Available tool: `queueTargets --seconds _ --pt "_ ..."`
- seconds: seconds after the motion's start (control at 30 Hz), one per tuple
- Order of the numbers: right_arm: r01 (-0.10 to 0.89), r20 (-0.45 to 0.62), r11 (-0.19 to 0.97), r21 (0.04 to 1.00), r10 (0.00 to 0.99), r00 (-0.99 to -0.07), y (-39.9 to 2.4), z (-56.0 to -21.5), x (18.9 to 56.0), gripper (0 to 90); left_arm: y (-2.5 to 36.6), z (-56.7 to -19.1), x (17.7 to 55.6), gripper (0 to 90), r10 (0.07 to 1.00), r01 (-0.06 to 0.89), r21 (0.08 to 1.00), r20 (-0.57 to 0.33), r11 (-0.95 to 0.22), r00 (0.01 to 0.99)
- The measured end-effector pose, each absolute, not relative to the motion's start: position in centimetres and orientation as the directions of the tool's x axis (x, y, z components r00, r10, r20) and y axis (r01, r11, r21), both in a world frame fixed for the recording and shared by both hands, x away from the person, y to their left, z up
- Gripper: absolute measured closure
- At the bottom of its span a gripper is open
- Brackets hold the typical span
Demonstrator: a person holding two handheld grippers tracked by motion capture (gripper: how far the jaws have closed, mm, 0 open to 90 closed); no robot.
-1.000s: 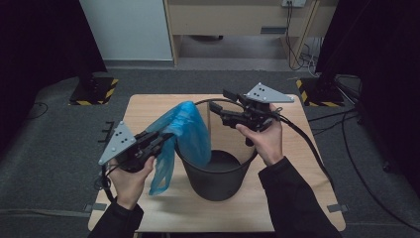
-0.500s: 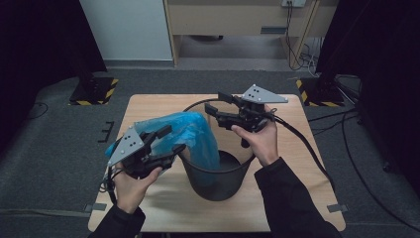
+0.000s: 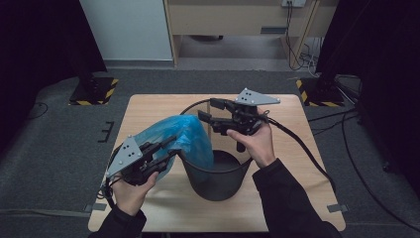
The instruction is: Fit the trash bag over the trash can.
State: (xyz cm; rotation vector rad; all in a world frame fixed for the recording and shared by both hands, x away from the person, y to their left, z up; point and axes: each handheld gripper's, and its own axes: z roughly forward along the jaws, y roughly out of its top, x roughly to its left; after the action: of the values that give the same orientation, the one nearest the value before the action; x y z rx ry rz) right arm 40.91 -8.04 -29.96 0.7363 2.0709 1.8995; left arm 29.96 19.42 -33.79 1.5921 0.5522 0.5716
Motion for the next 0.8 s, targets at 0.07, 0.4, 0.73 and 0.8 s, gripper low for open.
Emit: queueTargets --seconds 0.07,0.4,0.73,0.8 --pt "0.230 0.180 0.041 0.972 0.492 -0.852 -7.7 -30.2 41.1 35.2 19.0 -34.0 30.0 79.0 0.625 0.020 0.994 0.052 -0.108 0.779" --pt "0.215 0.142 0.118 0.969 0.448 -0.883 -6.4 -30.3 40.7 37.9 17.1 -34.2 30.0 79.8 0.583 -0.044 0.988 0.122 -0.147 0.804" --pt "0.252 0.147 0.220 0.942 0.406 -0.902 -6.4 -30.5 40.3 86.5 16.9 -34.2 29.9 75.6 0.574 -0.020 0.992 0.088 -0.123 0.814" --pt "0.254 0.146 0.228 0.940 0.402 -0.904 -6.5 -30.4 40.3 90.0 16.9 -34.2 29.9 72.9 0.573 -0.016 0.993 0.083 -0.121 0.815"
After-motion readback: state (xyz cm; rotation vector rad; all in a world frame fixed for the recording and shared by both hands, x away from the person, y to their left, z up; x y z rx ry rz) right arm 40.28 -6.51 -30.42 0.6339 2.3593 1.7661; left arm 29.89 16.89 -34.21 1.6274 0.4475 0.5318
